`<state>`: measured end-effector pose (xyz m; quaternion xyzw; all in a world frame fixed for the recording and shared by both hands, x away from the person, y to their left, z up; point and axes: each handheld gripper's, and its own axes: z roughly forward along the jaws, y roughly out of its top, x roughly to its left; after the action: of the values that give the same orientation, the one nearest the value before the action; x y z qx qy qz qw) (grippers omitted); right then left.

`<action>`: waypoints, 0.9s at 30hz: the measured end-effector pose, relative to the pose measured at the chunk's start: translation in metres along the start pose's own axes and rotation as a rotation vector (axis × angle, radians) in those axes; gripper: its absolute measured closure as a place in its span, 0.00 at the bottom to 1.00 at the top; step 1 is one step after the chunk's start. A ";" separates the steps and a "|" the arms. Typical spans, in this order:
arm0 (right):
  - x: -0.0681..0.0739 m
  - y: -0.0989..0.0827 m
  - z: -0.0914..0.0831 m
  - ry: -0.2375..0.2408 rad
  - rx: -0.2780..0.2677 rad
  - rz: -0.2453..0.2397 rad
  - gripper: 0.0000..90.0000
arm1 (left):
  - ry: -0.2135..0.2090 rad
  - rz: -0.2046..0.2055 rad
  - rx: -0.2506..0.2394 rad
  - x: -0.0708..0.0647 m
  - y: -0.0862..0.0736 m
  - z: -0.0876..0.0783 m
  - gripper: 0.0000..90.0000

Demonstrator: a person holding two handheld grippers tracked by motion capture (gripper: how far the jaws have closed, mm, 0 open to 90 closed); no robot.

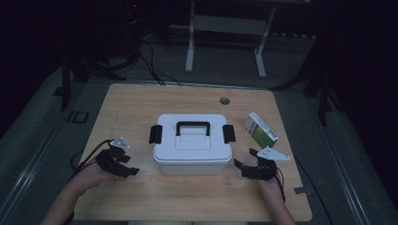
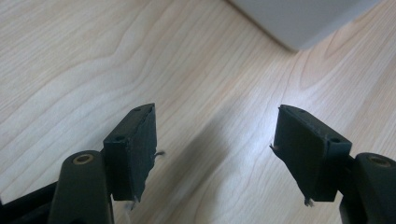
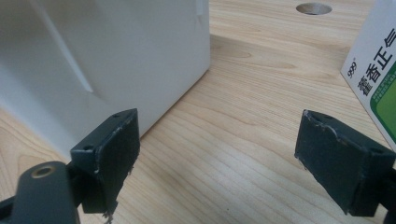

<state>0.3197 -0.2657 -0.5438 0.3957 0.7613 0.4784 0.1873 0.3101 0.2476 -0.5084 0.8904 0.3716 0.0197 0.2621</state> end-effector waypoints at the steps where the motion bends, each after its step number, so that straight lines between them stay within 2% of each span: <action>1: 0.000 0.000 0.000 0.000 0.001 -0.004 0.15 | 0.001 0.004 0.014 -0.001 0.000 0.000 0.34; 7: 0.000 -0.002 -0.003 0.002 0.001 -0.002 0.15 | -0.005 0.019 0.086 -0.001 0.001 -0.005 0.34; 11: -0.001 -0.002 -0.004 -0.004 -0.002 0.004 0.15 | -0.028 0.029 0.168 -0.002 0.003 -0.006 0.34; 17: -0.001 -0.003 -0.004 -0.008 0.000 0.000 0.15 | -0.021 0.033 0.267 -0.004 0.005 -0.010 0.32; 23: -0.001 -0.004 -0.005 -0.004 -0.005 0.001 0.15 | -0.006 0.019 0.326 -0.004 0.009 -0.015 0.32; 27: -0.001 -0.004 -0.005 -0.003 -0.006 0.002 0.15 | -0.009 0.027 0.369 -0.006 0.012 -0.015 0.32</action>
<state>0.3153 -0.2703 -0.5451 0.3967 0.7590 0.4803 0.1893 0.3109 0.2431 -0.4890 0.9284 0.3556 -0.0494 0.0956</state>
